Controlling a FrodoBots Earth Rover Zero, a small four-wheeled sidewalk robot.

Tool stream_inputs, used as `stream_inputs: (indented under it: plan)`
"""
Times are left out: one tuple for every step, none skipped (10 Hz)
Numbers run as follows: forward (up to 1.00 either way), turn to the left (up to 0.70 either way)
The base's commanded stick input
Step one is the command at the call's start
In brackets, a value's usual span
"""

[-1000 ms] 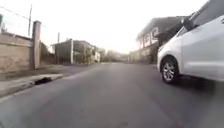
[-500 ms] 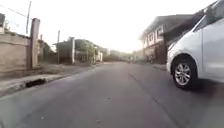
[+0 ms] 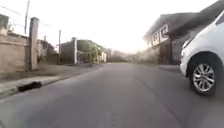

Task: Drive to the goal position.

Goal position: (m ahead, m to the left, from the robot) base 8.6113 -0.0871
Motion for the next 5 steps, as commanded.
stream_inputs:
  plan:
    - [1.0,0.11]
    - [1.0,-0.02]
    - [1.0,-0.29]
    - [1.0,-0.29]
    - [1.0,-0.29]
